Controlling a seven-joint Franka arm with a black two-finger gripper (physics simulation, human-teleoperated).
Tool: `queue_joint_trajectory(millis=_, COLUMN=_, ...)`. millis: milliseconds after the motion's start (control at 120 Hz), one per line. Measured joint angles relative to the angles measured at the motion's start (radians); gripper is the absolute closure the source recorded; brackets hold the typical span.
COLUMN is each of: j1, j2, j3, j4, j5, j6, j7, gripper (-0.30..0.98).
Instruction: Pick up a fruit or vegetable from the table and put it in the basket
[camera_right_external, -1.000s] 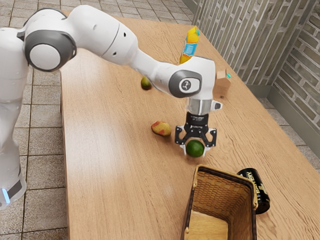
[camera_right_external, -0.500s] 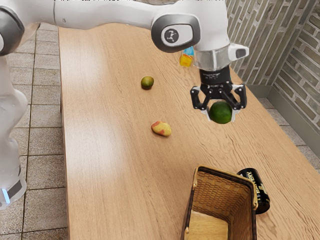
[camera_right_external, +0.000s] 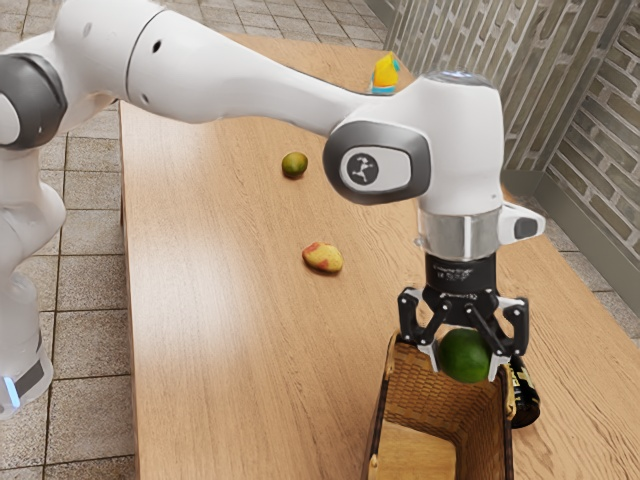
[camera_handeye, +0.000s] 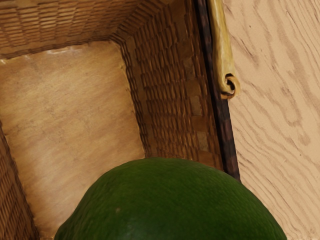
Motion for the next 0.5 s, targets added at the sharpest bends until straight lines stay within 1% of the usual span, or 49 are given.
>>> queue_joint_trajectory(millis=83, j1=-0.004, j2=0.003, j3=-0.005, j4=0.0, j5=-0.012, j6=0.004, j7=-0.016, gripper=0.34)
queue_joint_trajectory(millis=117, j1=-0.008, j2=0.001, j3=-0.004, j4=0.0, j5=-0.019, j6=0.005, j7=-0.022, gripper=0.29)
queue_joint_trajectory(millis=150, j1=-0.012, j2=-0.001, j3=-0.002, j4=-0.004, j5=-0.043, j6=0.007, j7=-0.027, gripper=0.23)
queue_joint_trajectory(millis=208, j1=-0.012, j2=-0.003, j3=0.002, j4=-0.011, j5=-0.082, j6=0.009, j7=-0.036, gripper=0.16)
queue_joint_trajectory(millis=275, j1=-0.009, j2=-0.003, j3=0.01, j4=-0.016, j5=-0.11, j6=0.011, j7=-0.045, gripper=0.1)
queue_joint_trajectory(millis=367, j1=-0.003, j2=-0.006, j3=0.026, j4=-0.023, j5=-0.131, j6=0.012, j7=-0.055, gripper=0.05)
queue_joint_trajectory(millis=417, j1=-0.007, j2=-0.016, j3=0.063, j4=-0.062, j5=-0.138, j6=0.013, j7=-0.06, gripper=0.04)
queue_joint_trajectory(millis=467, j1=0.031, j2=-0.05, j3=0.102, j4=-0.092, j5=-0.149, j6=0.01, j7=-0.075, gripper=0.03)
queue_joint_trajectory(millis=500, j1=0.08, j2=-0.102, j3=0.113, j4=-0.099, j5=-0.125, j6=-0.024, j7=-0.106, gripper=0.02)
